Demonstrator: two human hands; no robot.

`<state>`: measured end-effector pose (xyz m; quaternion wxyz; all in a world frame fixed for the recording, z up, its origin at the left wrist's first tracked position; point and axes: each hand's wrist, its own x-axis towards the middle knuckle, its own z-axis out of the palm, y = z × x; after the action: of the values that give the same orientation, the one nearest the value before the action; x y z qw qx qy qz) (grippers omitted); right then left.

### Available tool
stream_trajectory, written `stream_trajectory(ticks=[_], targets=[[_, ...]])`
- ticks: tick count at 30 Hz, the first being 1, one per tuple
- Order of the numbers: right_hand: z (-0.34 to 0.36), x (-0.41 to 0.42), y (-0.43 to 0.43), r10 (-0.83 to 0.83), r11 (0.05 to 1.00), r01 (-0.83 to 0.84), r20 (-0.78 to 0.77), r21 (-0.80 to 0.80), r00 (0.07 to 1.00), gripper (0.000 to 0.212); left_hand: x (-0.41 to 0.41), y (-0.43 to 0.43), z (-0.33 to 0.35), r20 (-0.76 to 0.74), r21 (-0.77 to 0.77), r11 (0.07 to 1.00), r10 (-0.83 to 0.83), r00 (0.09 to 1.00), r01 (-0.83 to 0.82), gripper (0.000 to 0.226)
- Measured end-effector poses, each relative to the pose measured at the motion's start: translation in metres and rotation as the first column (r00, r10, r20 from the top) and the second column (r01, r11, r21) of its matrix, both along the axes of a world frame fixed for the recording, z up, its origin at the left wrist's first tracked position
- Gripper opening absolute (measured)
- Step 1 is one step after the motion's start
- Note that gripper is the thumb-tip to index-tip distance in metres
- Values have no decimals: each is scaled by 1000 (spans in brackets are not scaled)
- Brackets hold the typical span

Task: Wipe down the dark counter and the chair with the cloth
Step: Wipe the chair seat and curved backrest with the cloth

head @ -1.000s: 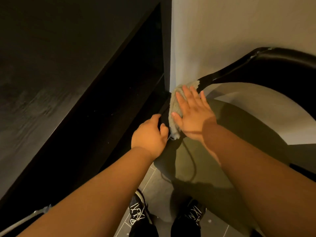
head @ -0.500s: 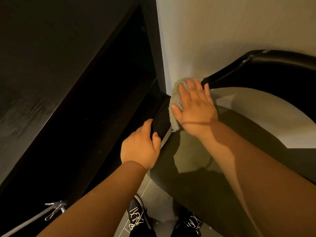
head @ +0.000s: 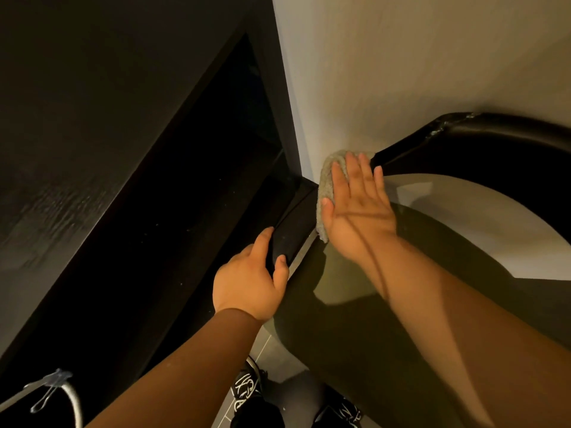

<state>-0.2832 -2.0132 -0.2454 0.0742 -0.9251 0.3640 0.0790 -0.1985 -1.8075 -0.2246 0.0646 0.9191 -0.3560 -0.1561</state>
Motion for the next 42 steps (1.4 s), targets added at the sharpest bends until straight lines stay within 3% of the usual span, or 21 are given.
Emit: stream_trajectory(ticks=[2,6,10,13,16,21,23,26,28,31,36,39,42], targets=[[2,5,20,5,1000,-5,37,0,999,74,-1,0,-1,11,-1,1000,-1,1000,1,63],[4,-2,55,190,979,-196,96,59,977,81,0,2,-5,17,-7,1000,-11,1000,12,62],[6,-7,36,291,956,-292,25,38,956,84,-1,2,-7,19,-6,1000,21,1000,-21,61],[8,-2,4,100,995,-101,-93,-9,991,80,1,1,-7,-5,2,999,38,999,-38,61],[8,4,9,-62,998,61,-58,-19,996,79,1,1,-7,-3,13,999,47,999,-47,61],[6,0,58,132,987,-142,116,78,984,84,3,2,-7,3,25,999,28,1000,-29,62],[8,-1,37,154,987,-156,67,41,986,84,3,2,-8,-8,27,999,36,999,-36,60],[11,-1,-6,19,997,-27,-113,-66,993,80,4,0,-8,-26,32,997,64,998,-63,58],[11,-3,-16,-50,991,31,-149,-126,988,78,3,1,-8,-21,28,996,84,996,-84,56],[11,-7,0,-45,995,40,-55,-88,997,77,4,0,-8,-16,19,997,76,997,-76,55],[0,-4,38,145,989,-145,165,-13,976,80,3,0,-8,-5,-6,999,36,999,-36,53],[-2,-6,19,171,983,-161,113,-87,979,76,3,-2,-7,-6,-19,1000,-11,1000,11,55],[-3,-14,-13,33,983,-35,-12,-181,999,72,3,-1,-6,-14,-35,997,-64,998,63,60]])
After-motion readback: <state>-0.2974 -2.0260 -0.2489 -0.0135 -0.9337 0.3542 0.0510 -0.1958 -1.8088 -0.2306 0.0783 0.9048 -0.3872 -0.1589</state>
